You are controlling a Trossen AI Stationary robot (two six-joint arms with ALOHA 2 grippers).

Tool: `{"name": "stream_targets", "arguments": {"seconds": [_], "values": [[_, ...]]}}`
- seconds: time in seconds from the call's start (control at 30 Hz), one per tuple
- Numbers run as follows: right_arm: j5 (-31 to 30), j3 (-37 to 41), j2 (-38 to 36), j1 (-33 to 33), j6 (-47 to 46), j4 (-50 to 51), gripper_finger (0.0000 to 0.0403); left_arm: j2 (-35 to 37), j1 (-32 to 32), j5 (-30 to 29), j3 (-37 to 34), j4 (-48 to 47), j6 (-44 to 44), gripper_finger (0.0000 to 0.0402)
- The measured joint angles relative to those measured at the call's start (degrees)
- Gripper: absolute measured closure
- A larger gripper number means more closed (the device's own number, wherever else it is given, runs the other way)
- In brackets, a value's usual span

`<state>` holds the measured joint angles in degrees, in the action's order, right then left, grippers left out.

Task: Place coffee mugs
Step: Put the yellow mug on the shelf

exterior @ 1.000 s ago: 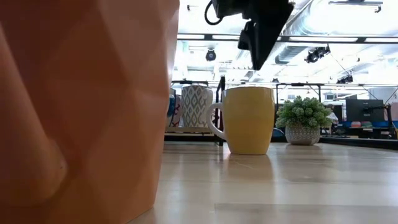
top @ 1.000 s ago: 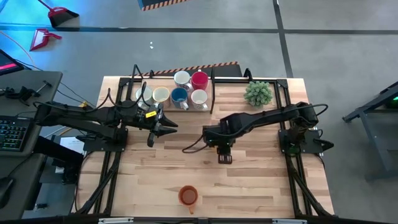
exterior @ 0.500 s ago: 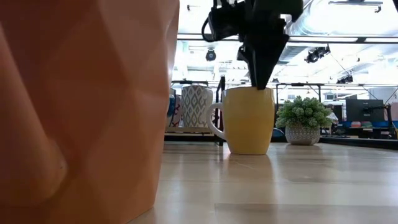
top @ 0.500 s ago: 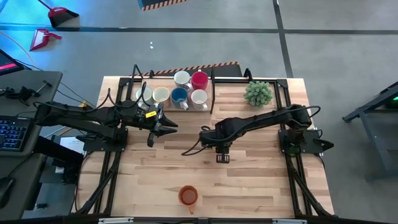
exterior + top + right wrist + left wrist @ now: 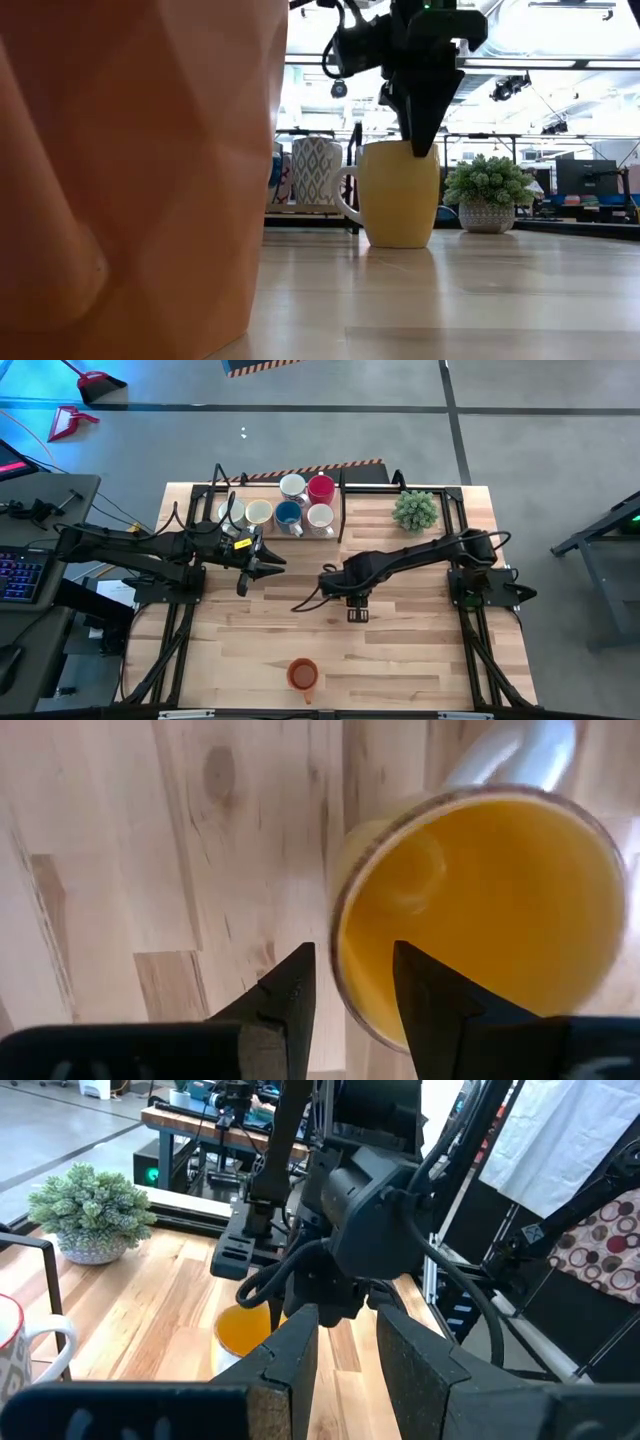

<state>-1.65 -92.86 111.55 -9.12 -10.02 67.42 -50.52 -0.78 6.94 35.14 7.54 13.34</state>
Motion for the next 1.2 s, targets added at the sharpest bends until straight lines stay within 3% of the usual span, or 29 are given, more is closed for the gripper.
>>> {"name": "stream_targets", "arguments": {"seconds": [0.6, 0.73, 0.9, 1.2], "values": [[0.3, 0.0, 5.2, 0.0, -0.4, -3.2, 0.0294, 0.0, 0.0, 0.0, 0.0, 0.1, 0.0, 0.0308], [1.6, 0.0, 5.3, 0.0, -2.2, -5.0, 0.0322, 0.0, 0.0, 0.0, 0.0, 0.1, 0.0, 0.0308], [1.8, 0.0, 5.4, 0.0, -5.6, -5.9, 0.0394, 0.0, 0.0, 0.0, 0.0, 0.0, 0.0, 0.0308], [2.1, 0.0, 5.4, 0.5, -17.5, -6.8, 0.0401, 0.0, 0.0, 0.0, 0.0, 0.0, 0.0, 0.0308]]}}
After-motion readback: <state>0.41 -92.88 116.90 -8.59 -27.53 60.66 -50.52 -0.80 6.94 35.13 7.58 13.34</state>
